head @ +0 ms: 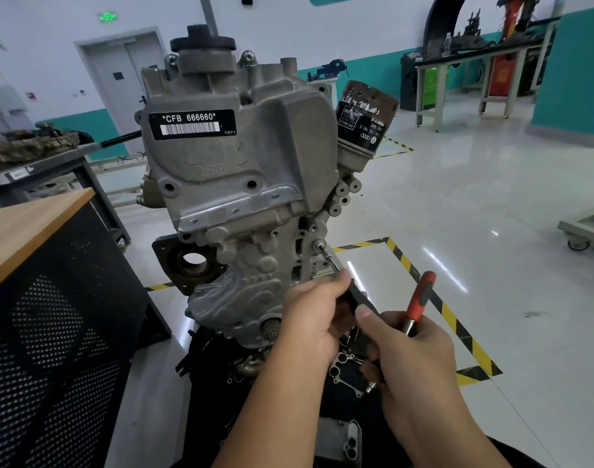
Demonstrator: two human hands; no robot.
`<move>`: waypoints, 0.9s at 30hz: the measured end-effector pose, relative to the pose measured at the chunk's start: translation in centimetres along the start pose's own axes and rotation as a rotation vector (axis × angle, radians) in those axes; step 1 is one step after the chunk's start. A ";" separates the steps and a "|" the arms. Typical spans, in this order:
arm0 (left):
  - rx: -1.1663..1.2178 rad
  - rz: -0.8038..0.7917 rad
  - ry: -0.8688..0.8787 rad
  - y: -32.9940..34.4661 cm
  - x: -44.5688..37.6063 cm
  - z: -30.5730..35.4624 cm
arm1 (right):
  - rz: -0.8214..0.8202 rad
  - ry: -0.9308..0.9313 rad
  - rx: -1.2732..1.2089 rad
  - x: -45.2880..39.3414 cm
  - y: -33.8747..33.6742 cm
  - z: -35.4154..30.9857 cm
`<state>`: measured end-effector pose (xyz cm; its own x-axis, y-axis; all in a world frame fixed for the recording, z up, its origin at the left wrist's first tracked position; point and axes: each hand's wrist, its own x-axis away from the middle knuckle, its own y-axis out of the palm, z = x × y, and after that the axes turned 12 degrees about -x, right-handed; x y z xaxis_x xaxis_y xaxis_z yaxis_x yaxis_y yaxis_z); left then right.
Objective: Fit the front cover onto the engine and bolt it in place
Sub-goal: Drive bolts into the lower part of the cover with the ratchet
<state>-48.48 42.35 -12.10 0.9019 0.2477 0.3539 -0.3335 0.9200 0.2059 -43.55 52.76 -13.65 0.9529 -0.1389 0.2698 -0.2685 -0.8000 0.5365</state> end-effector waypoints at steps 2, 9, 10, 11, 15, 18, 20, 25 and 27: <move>0.018 -0.005 -0.006 0.1 0.0 -0.1 | 0.001 0.002 -0.041 0.1 0.1 -0.1; 0.037 -0.071 -0.076 0.1 -0.2 0.2 | -0.023 0.087 -0.048 0.1 0.1 -0.2; 0.017 -0.042 -0.054 0.3 -0.3 0.0 | -0.014 0.049 -0.020 0.0 0.1 -0.1; 0.001 -0.017 -0.033 0.3 -0.3 0.0 | -0.005 0.017 -0.007 0.0 0.0 -0.1; 0.031 -0.026 -0.045 0.2 -0.1 0.0 | -0.018 0.054 -0.041 0.0 0.0 -0.1; 0.042 -0.074 -0.080 0.0 0.1 0.1 | -0.016 0.115 -0.052 0.0 0.0 -0.1; 0.034 -0.023 -0.034 0.1 -0.2 -0.1 | -0.015 0.072 -0.013 0.0 0.1 0.0; 0.006 -0.054 -0.056 0.2 0.1 -0.1 | 0.012 0.031 -0.015 0.2 0.3 0.2; -0.004 -0.099 -0.089 0.1 0.2 -0.1 | 0.021 0.072 -0.044 0.2 0.3 0.1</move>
<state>-48.35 42.54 -12.06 0.9024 0.1280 0.4115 -0.2428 0.9399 0.2399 -43.44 52.47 -13.49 0.9347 -0.1121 0.3373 -0.2961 -0.7706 0.5643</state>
